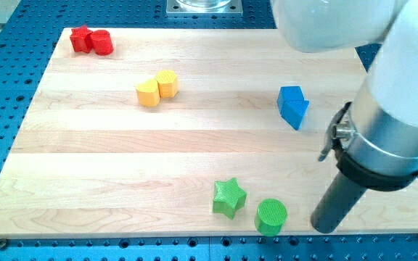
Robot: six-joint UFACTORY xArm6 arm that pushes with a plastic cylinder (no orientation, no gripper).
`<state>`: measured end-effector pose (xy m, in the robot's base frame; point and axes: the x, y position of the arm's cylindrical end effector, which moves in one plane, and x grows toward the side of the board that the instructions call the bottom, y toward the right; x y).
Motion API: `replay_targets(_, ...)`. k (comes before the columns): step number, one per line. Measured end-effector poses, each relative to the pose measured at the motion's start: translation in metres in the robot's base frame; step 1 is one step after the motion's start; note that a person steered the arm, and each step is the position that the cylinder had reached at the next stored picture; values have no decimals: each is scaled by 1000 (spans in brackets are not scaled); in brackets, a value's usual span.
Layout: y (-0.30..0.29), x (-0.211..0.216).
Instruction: Move the green circle close to the green star
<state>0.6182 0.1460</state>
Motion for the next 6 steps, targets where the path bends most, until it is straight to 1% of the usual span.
replay_targets(1, -17, 0)
replay_targets(3, -24, 0)
replay_targets(5, -55, 1)
replay_targets(6, -69, -37)
